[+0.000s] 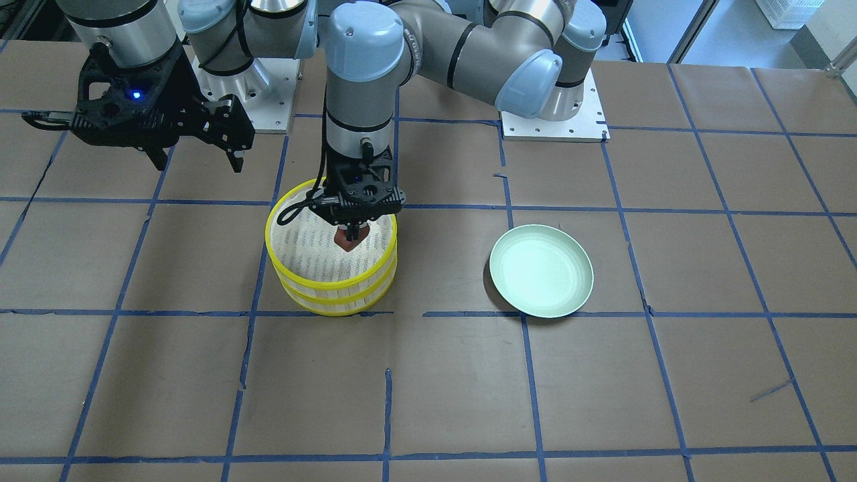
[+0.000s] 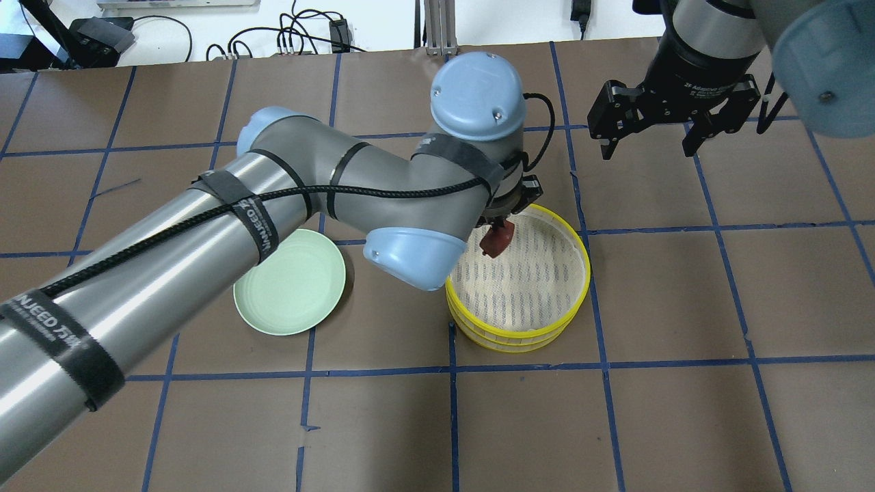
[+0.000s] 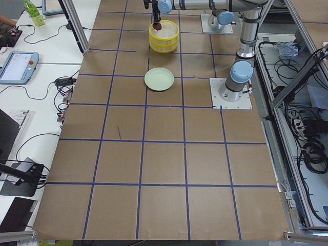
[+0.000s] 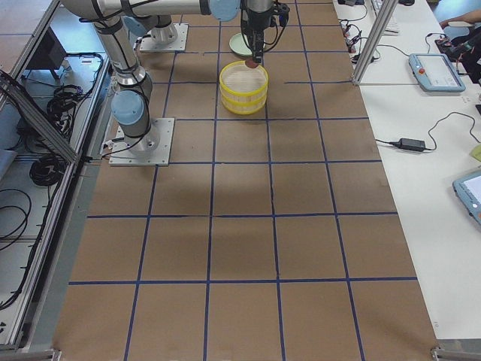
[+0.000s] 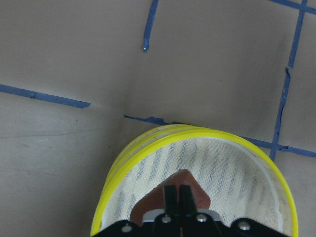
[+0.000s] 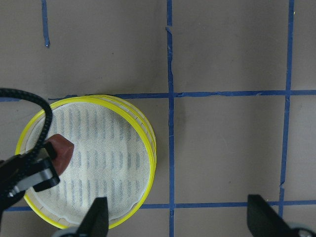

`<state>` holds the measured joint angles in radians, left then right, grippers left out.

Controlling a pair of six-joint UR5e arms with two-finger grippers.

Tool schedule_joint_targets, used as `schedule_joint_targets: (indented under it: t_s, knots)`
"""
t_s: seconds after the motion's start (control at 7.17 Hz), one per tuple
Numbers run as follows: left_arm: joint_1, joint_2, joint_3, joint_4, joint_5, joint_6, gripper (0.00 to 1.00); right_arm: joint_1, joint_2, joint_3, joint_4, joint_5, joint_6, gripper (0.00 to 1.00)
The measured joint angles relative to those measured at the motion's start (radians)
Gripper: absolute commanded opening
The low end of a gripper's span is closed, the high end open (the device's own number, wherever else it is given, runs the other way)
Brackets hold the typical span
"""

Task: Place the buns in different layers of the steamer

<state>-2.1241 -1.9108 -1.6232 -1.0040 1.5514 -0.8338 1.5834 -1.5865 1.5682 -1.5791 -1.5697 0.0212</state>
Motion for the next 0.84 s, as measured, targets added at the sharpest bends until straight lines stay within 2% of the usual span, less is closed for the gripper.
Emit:
schedule_joint_targets:
  t_s: [0.14, 0.42, 0.56, 0.84]
  knots:
    - [-0.029, -0.010, -0.004, 0.003, 0.004, -0.032, 1.00, -0.001, -0.001, 0.000, 0.004, -0.001, -0.003, 1.00]
    - [-0.043, -0.008, -0.012, -0.002, 0.011, -0.003, 1.00, -0.001, 0.000, 0.000, 0.007, -0.001, -0.009, 1.00]
    - [-0.025, -0.002, -0.016, -0.003, 0.016, 0.085, 1.00, 0.000, -0.001, 0.000, 0.008, 0.000, -0.012, 1.00]
    - [0.099, 0.021, -0.010, -0.047, 0.017, 0.407, 1.00, 0.000, -0.001, 0.000, 0.008, 0.000, -0.013, 1.00]
